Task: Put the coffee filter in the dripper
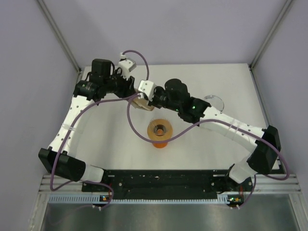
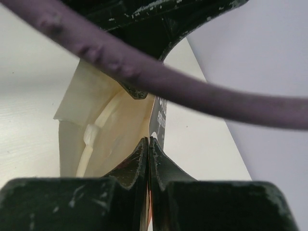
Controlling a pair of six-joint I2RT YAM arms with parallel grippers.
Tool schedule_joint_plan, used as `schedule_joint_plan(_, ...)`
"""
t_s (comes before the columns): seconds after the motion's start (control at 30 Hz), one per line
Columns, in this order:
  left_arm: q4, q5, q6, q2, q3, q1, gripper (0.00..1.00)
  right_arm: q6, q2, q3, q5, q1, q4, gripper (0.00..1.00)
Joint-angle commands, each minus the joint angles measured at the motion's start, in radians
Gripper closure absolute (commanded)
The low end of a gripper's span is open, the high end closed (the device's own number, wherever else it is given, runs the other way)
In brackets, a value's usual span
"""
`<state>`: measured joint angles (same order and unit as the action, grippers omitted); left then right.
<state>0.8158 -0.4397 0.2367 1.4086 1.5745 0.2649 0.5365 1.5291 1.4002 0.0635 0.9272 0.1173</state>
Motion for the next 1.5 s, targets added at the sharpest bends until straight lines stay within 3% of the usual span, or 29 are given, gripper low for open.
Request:
schedule_joint_plan(0.0,-0.043,0.058,0.047,-0.019,0.012,0.037,0.56,0.019,-0.055,0.006,0.076,0.002,-0.076,1.0)
schedule_joint_plan(0.13,-0.04,0.036,0.032,-0.022,0.005,0.043,1.0,0.01,-0.055,0.003,0.062,0.002,-0.087,1.0)
schedule_joint_plan(0.27,-0.033,0.082,-0.005,-0.034,0.019,0.05,1.0,-0.062,-0.06,0.028,-0.008,0.002,-0.091,0.97)
schedule_joint_plan(0.33,-0.032,0.122,-0.028,-0.04,0.038,0.063,1.0,-0.121,-0.069,0.062,-0.007,0.002,-0.077,0.76)
schedule_joint_plan(0.4,-0.018,0.197,-0.046,-0.04,0.073,0.086,1.0,-0.176,-0.09,0.082,0.016,0.002,-0.076,0.61)
schedule_joint_plan(0.47,-0.013,0.316,-0.056,-0.036,0.102,0.123,1.0,-0.223,-0.121,0.08,0.038,0.004,-0.094,0.56)
schedule_joint_plan(0.57,-0.021,0.467,-0.063,-0.028,0.124,0.169,1.0,-0.259,-0.165,0.048,0.079,0.002,-0.108,0.57)
schedule_joint_plan(0.67,-0.05,0.565,-0.071,-0.019,0.133,0.197,1.0,-0.265,-0.195,-0.024,0.098,0.004,-0.174,0.65)
schedule_joint_plan(0.83,-0.089,0.699,-0.037,-0.005,0.14,0.269,1.0,-0.274,-0.202,-0.035,0.055,0.03,-0.168,0.69)
schedule_joint_plan(1.07,-0.109,0.702,-0.042,0.003,0.13,0.292,1.0,-0.282,-0.221,-0.047,0.076,0.038,-0.119,0.82)
schedule_joint_plan(1.3,-0.104,0.668,-0.059,0.003,0.13,0.292,1.0,-0.274,-0.216,-0.049,0.039,0.039,-0.028,0.78)
schedule_joint_plan(1.47,-0.096,0.648,-0.062,-0.002,0.128,0.295,1.0,-0.299,-0.16,0.025,-0.091,0.038,0.025,0.79)
